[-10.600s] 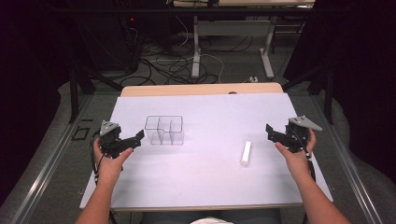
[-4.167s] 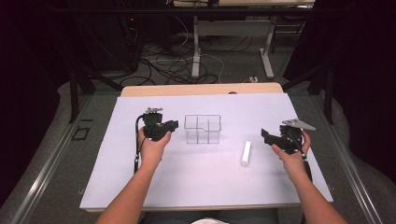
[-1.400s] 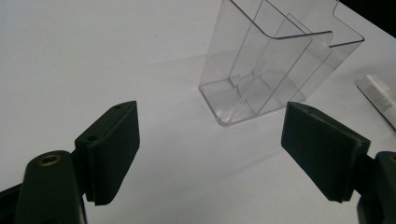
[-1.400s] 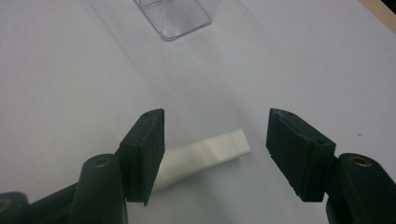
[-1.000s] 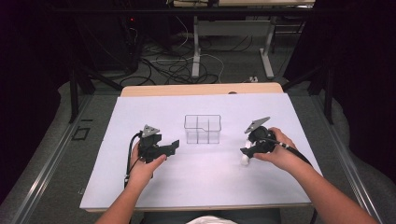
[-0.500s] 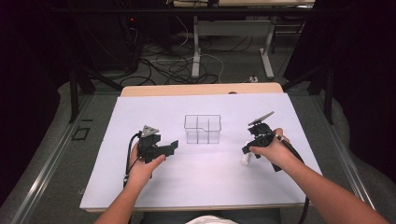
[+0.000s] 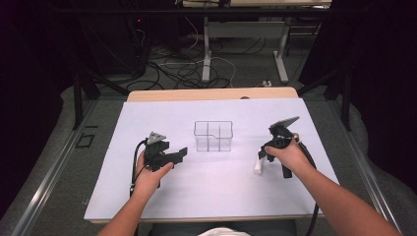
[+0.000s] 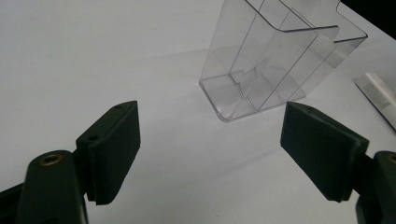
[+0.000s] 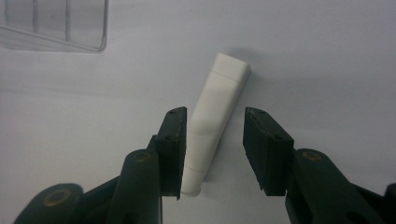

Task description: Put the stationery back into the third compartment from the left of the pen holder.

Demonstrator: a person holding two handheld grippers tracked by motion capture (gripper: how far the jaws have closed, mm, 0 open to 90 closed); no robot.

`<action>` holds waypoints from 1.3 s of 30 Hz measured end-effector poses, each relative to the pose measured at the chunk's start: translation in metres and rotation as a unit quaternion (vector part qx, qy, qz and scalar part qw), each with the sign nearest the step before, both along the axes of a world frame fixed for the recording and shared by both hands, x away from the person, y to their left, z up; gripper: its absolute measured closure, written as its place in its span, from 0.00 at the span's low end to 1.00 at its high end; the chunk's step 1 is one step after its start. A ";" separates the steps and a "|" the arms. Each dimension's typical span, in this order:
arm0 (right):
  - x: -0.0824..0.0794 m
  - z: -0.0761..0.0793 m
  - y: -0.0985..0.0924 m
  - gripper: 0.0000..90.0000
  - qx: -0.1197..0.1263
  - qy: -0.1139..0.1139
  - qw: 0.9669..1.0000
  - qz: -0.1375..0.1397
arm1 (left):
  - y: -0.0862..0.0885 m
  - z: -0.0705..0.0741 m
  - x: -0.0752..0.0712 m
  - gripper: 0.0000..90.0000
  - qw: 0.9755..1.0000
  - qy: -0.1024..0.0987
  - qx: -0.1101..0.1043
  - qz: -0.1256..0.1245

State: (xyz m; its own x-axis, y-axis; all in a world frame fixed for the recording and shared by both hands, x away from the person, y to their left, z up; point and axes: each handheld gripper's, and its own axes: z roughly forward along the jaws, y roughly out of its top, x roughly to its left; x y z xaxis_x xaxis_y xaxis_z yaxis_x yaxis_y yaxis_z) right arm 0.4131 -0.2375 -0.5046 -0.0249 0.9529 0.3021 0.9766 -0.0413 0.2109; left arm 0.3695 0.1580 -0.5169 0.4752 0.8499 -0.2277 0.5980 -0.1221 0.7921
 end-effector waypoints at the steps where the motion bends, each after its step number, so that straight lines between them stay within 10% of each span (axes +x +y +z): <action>1: 0.000 -0.002 0.000 0.66 0.006 -0.004 1.000 -0.007 | -0.001 0.000 0.000 0.22 1.000 0.000 -0.002 -0.001; 15: 0.001 -0.013 0.007 0.63 0.007 0.026 0.997 -0.066 | -0.014 -0.003 -0.001 0.23 0.999 0.000 -0.008 -0.049; 39: 0.003 -0.023 0.019 0.74 0.009 0.074 0.994 -0.083 | -0.016 -0.003 0.000 0.23 0.999 -0.001 -0.003 -0.046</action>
State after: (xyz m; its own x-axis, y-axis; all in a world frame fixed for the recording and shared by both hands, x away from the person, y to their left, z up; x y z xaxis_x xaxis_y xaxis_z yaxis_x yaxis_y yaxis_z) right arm 0.4161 -0.2184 -0.5276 0.1775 0.9347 0.3079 0.9764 -0.2063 0.0635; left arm 0.3692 0.1415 -0.5199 0.5521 0.8013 -0.2303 0.5820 -0.1726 0.7946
